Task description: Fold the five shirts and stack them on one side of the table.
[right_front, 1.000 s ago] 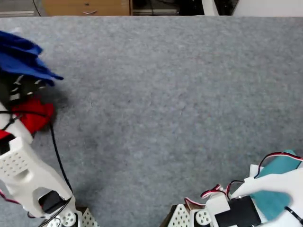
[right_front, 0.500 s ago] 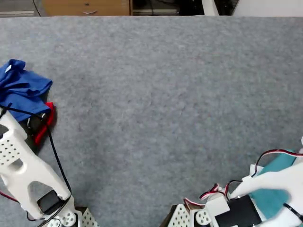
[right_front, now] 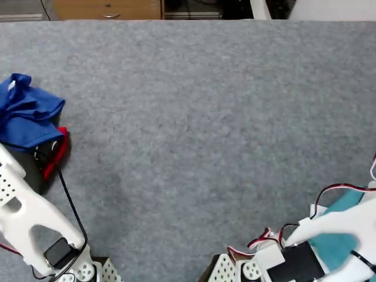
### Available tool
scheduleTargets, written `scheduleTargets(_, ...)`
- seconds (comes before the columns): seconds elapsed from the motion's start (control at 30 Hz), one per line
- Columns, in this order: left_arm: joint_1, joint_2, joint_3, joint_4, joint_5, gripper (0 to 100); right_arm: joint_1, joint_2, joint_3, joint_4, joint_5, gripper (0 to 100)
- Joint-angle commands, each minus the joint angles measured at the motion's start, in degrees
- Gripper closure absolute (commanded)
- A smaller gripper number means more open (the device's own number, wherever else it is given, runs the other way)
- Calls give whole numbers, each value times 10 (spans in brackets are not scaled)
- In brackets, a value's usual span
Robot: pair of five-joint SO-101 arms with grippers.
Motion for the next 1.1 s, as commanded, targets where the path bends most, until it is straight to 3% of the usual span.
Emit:
scheduleTargets(0.0,22,32,20,-3,-31,815,-22,-22,0,4,-7,684)
scheduleTargets(0.1,23,65,19,-3,-31,844,-23,-22,0,5,-8,684)
scheduleTargets(0.23,20,67,-17,0,-31,989,-19,-22,1,5,-8,684)
scheduleTargets(0.53,30,6,-211,7,9,981,-23,-22,35,3,-8,684)
scheduleTargets(0.77,66,-118,-222,7,9,981,-23,-22,35,3,-8,684)
scheduleTargets(0.93,121,-213,-222,7,9,981,-23,-22,35,2,-8,684)
scheduleTargets(1.07,206,-290,-222,8,9,981,-24,-22,35,1,-22,684)
